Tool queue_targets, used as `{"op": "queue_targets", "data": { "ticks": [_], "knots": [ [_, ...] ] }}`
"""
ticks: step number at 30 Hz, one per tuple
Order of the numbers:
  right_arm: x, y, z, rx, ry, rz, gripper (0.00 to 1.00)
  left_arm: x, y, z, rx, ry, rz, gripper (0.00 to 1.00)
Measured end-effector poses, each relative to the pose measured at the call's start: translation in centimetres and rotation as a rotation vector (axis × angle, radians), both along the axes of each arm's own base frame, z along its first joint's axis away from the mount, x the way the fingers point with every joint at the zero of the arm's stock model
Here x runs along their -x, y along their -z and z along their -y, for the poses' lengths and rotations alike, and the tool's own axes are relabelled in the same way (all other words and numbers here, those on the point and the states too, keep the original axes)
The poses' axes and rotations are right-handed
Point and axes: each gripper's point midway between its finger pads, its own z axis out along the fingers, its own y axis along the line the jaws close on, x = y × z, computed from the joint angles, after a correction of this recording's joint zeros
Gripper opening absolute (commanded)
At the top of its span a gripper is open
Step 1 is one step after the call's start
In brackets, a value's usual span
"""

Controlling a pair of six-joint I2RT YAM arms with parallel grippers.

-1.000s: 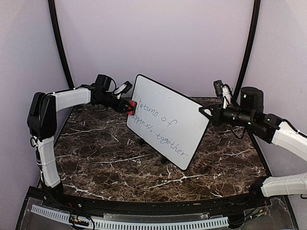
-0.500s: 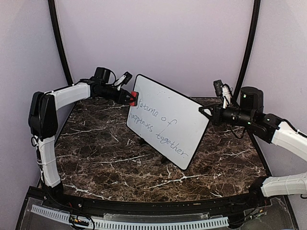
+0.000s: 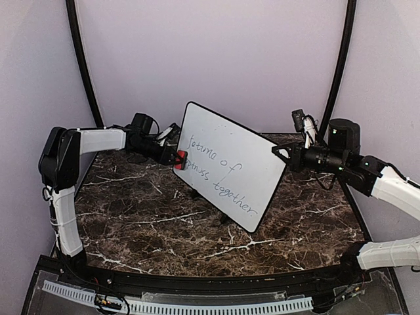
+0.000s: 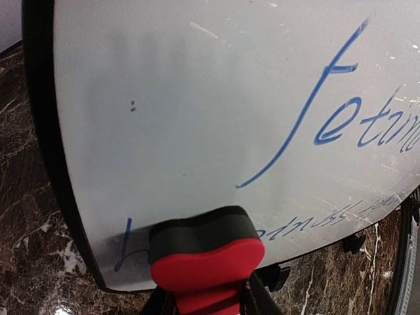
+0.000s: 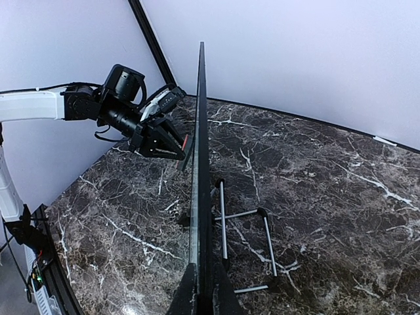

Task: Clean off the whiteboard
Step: Erase the center of the whiteboard.

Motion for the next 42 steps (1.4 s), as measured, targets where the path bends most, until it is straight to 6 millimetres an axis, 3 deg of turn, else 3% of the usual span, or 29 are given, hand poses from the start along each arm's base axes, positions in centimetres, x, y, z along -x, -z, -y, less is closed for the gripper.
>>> {"op": "queue_targets", "data": {
  "ticks": [7, 14, 18, 24, 32, 38, 42],
  "knots": [
    [0.0, 0.0, 0.0, 0.0, 0.003, -0.002, 0.0, -0.8, -1.1, 0.3, 0.019, -0.015, 0.016, 0.28],
    [-0.2, 0.1, 0.1, -0.003, 0.011, -0.009, 0.0, -3.5, -5.8, 1.3, 0.095, -0.039, 0.144, 0.28],
    [-0.2, 0.1, 0.1, -0.003, 0.011, -0.009, 0.0, -4.3, -7.3, 1.4, 0.113, -0.051, 0.193, 0.28],
    [-0.2, 0.1, 0.0, -0.003, 0.011, -0.01, 0.0, -4.0, -6.5, 1.4, 0.118, -0.063, 0.19, 0.28],
    [-0.2, 0.1, 0.0, -0.004, 0.011, -0.01, 0.0, -1.2, -0.9, 0.7, 0.107, -0.081, 0.043, 0.28],
    [-0.2, 0.1, 0.0, -0.004, 0.012, -0.01, 0.0, -1.1, -0.9, 0.8, 0.114, -0.088, 0.029, 0.28],
    [-0.3, 0.1, 0.1, -0.005, 0.018, -0.01, 0.0, -1.5, -2.6, 2.0, 0.118, -0.076, 0.068, 0.28]
  ]
}}
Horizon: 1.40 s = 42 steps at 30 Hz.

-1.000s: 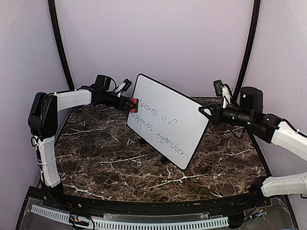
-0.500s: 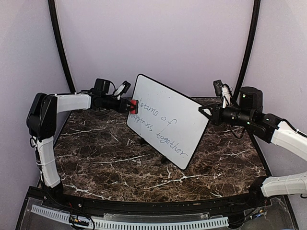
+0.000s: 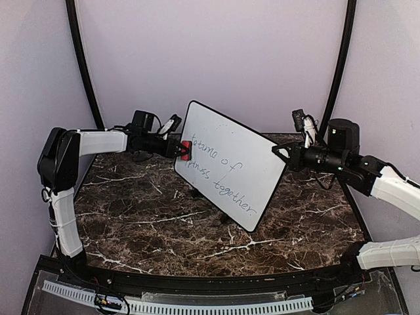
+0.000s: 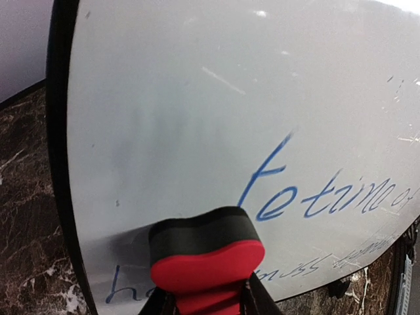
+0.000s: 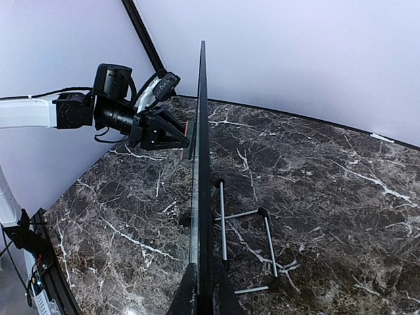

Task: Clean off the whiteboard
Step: Erase the center of the whiteboard.

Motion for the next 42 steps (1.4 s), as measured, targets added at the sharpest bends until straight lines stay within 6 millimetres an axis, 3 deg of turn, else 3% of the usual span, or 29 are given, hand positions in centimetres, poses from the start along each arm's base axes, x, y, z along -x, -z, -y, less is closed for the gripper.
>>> {"op": "queue_targets", "data": {
  "ticks": [5, 11, 20, 30, 38, 42],
  "knots": [
    [-0.1, 0.0, 0.1, 0.0, 0.009, -0.001, 0.0, -0.1, -2.8, 2.1, 0.017, 0.023, 0.08, 0.28],
    [-0.1, 0.0, 0.2, 0.0, 0.015, -0.002, 0.0, 0.0, -3.3, 3.0, 0.023, 0.023, 0.128, 0.28],
    [-0.1, 0.0, 0.2, 0.0, 0.012, -0.001, 0.0, -1.1, -2.6, 1.2, 0.017, -0.089, 0.185, 0.28],
    [0.1, 0.0, 0.0, 0.003, -0.006, 0.012, 0.0, -4.9, -3.9, -3.1, 0.011, -0.221, 0.235, 0.28],
    [0.1, 0.0, 0.0, 0.002, -0.004, 0.01, 0.0, -5.0, -4.5, -2.5, 0.027, -0.21, 0.263, 0.27],
    [0.0, 0.0, 0.1, -0.001, 0.002, 0.005, 0.0, -3.6, -3.2, -1.3, 0.031, -0.178, 0.262, 0.26]
  ]
}}
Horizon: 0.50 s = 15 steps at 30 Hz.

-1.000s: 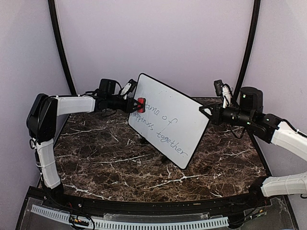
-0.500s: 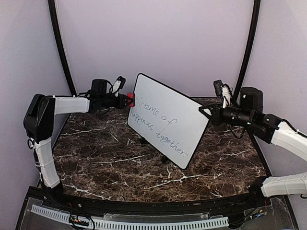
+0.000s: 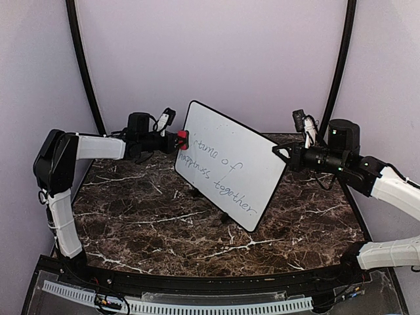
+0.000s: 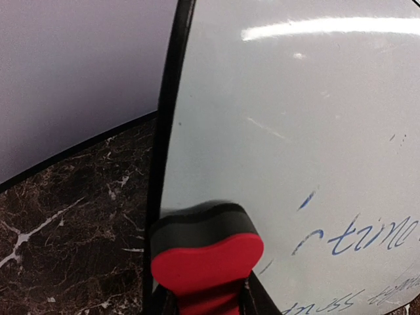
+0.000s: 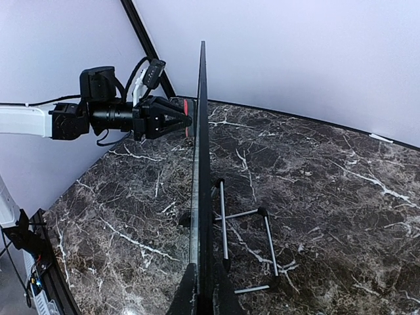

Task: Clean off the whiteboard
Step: Erase the center of the whiteboard.

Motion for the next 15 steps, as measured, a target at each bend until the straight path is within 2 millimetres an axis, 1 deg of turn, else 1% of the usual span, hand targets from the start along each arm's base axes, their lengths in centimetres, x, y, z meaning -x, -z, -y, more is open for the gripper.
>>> {"op": "queue_targets", "data": {
  "ticks": [5, 9, 12, 15],
  "knots": [
    [-0.2, 0.0, 0.2, -0.002, 0.015, -0.005, 0.0, 2.2, 2.0, 2.1, -0.027, 0.048, -0.012, 0.24],
    [-0.3, 0.0, 0.3, -0.002, 0.023, -0.002, 0.0, 3.3, 2.2, 3.7, -0.037, 0.073, 0.004, 0.23],
    [-0.4, 0.0, 0.3, -0.001, 0.025, 0.0, 0.0, 3.5, 2.1, 4.1, -0.037, 0.07, 0.019, 0.23],
    [-0.3, -0.1, 0.2, 0.001, 0.02, 0.006, 0.0, 3.5, 2.0, 3.8, -0.039, 0.047, 0.034, 0.22]
  ]
}}
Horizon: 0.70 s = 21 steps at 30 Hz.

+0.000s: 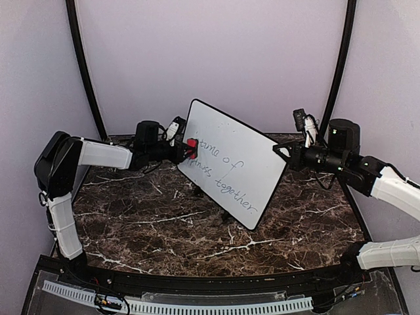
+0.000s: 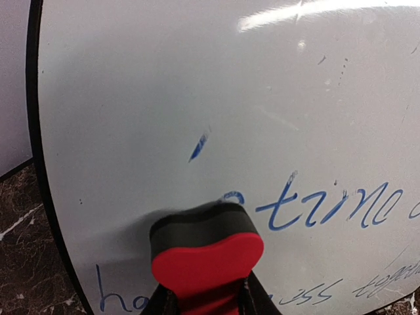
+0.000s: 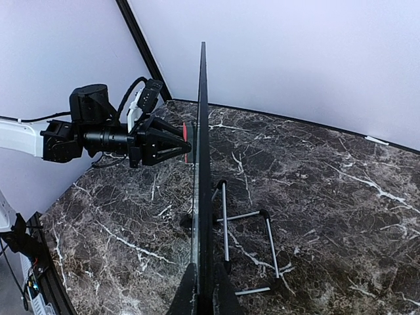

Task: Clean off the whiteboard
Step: Erase the center of the whiteboard.

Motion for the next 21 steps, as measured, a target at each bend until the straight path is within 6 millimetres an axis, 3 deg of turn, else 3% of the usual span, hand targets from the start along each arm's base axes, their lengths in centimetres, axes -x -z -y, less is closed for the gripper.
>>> {"op": "queue_targets", "data": {
  "ticks": [6, 14, 21],
  "knots": [
    [0.0, 0.0, -0.1, 0.0, -0.005, 0.003, 0.0, -1.2, -0.3, -1.5, 0.002, -0.07, 0.028, 0.22],
    [0.2, -0.1, -0.4, 0.006, -0.031, 0.019, 0.0, -4.5, -1.2, -6.0, -0.005, -0.205, 0.075, 0.23],
    [0.2, -0.1, -0.4, 0.005, -0.031, 0.017, 0.0, -4.6, -3.4, -4.8, 0.02, -0.165, 0.107, 0.22]
  ]
}}
